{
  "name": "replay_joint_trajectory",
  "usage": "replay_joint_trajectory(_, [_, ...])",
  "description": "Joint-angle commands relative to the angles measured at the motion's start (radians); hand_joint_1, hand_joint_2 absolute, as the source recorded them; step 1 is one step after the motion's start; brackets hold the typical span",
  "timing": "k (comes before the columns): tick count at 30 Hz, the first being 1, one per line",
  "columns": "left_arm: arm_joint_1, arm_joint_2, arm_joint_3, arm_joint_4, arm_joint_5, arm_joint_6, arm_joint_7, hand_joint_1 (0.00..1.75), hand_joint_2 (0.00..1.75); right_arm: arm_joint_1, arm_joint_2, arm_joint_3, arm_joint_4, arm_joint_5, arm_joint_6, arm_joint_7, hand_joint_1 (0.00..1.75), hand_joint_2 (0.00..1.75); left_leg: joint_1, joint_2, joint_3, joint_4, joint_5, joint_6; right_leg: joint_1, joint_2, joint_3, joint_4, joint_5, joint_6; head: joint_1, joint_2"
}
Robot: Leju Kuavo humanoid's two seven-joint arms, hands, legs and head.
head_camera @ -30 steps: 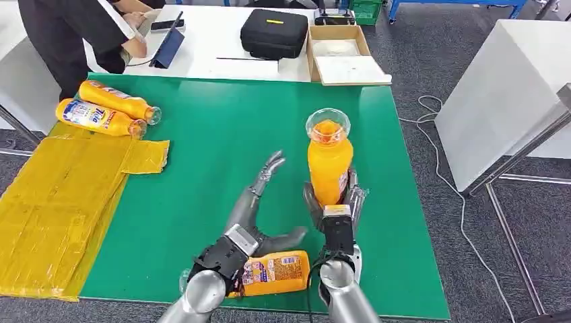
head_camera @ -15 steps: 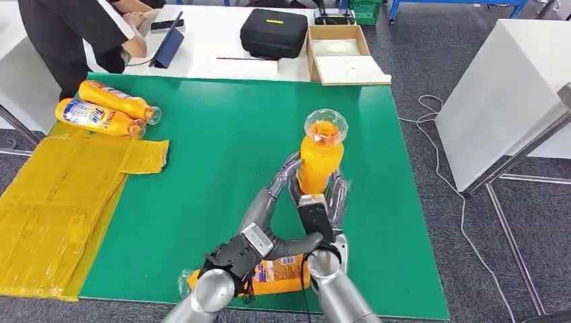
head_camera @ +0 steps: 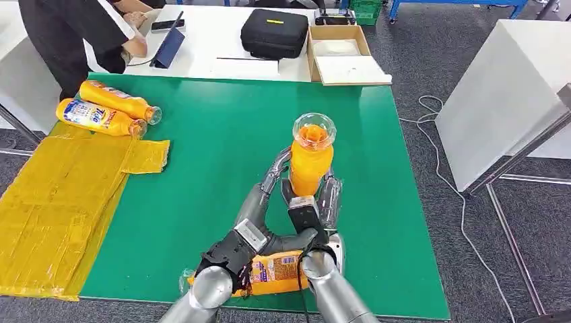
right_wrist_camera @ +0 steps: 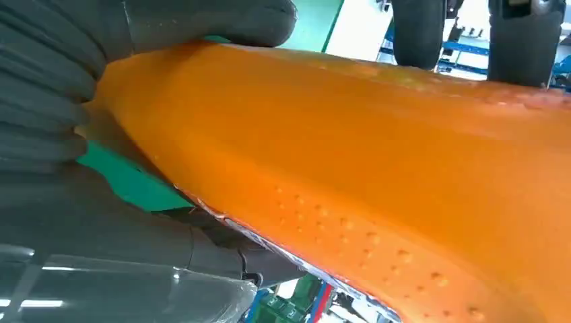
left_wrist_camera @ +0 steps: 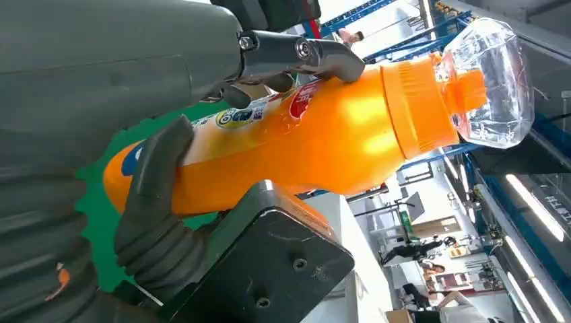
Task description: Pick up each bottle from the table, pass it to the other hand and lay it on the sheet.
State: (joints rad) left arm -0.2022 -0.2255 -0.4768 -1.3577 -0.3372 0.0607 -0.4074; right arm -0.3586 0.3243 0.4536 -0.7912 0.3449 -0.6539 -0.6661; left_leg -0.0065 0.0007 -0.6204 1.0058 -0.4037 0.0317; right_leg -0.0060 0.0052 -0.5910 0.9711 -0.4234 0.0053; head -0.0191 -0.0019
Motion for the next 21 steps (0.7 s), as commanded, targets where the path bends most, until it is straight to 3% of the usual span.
replay_joint_trajectory(1, [-0.008, 0.012, 0.024, 0.028, -0.001, 0.016, 0.006, 0.0, 1.75, 0.054, -0.045, -0.094, -0.191, 0.012, -0.044, 0.009, 1.75, 1.75, 0.0, -0.002, 0.002, -0.001, 0.0, -0.002, 0.0, -0.002, 0.002, -0.001, -0.001, 0.0, 0.0, 0.0])
replay_joint_trajectory(9, [0.023, 0.034, 0.049, 0.022, 0.002, 0.029, -0.005, 0.0, 1.75, 0.136, -0.073, -0.243, -0.33, 0.001, -0.044, -0.007, 1.75, 1.75, 0.0, -0.003, 0.005, -0.001, -0.001, -0.003, -0.001, -0.004, 0.006, -0.001, -0.002, 0.0, 0.0, 0.0])
replay_joint_trajectory(21, [0.064, 0.051, 0.061, -0.01, 0.002, 0.043, -0.014, 0.0, 1.75, 0.124, -0.089, -0.277, -0.356, -0.034, -0.044, -0.004, 1.75, 1.75, 0.0, 0.0, 0.002, -0.001, -0.001, -0.002, 0.0, -0.001, 0.002, -0.001, -0.001, 0.0, 0.0, 0.0])
